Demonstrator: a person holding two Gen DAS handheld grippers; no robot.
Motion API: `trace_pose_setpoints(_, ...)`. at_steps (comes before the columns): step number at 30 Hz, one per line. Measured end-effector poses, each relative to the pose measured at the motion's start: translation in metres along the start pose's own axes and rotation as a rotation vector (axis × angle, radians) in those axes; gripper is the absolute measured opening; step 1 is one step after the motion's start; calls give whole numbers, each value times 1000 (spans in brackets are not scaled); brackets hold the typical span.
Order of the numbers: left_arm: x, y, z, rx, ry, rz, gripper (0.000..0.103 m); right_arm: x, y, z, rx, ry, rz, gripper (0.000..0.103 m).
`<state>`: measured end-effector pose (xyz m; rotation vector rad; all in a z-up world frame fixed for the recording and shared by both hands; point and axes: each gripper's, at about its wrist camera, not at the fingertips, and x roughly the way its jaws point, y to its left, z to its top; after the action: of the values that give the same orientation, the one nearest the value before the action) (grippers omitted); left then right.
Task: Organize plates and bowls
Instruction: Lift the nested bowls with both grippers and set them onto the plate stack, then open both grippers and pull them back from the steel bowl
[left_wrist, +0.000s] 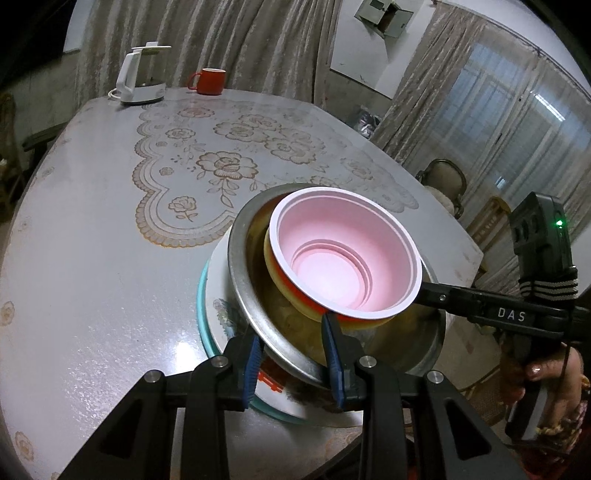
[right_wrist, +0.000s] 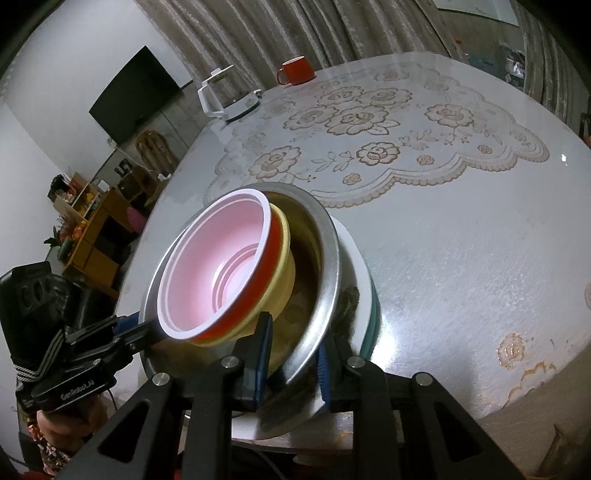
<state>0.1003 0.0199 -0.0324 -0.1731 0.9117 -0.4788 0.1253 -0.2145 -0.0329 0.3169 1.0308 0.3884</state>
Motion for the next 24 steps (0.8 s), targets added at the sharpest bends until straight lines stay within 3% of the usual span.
trace_pose_setpoints(7, -2, -3, -2, 11, 2, 3, 32, -9, -1, -4, 4, -20, 6, 28)
trace_pose_setpoints(12, -4, -3, -3, 19, 0, 20, 32, -9, -1, -8, -20, -25, 7, 20)
trace_pose_setpoints(24, -9, -6, -7, 22, -12, 30, 35, -9, 0, -13, -1, -27, 40, 22)
